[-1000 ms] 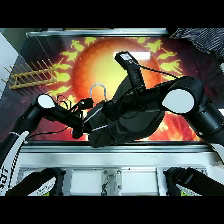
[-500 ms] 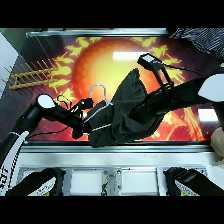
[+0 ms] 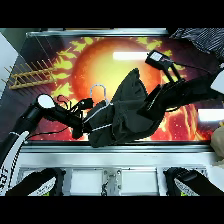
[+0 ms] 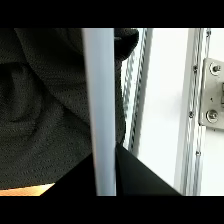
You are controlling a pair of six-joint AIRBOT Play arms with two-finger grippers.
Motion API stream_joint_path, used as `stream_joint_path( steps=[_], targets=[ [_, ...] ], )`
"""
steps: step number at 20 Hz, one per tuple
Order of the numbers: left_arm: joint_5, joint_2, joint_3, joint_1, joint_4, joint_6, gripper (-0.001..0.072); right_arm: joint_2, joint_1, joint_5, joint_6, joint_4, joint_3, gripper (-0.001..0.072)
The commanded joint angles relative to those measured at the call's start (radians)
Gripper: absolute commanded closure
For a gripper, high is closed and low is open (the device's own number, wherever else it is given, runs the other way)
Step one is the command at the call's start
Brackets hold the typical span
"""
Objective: Fold the clothes and pants, and hang the long-sleeved shirts on hangers.
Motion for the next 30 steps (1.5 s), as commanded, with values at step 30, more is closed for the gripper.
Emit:
stream_joint_path(
  steps=[30],
  targets=[
    [0.001, -0.001, 0.0, 0.0, 0.0, 0.0, 0.0691, -0.48, -0.491, 0.326, -1.117, 0.713, -0.263, 0.0079]
  ],
)
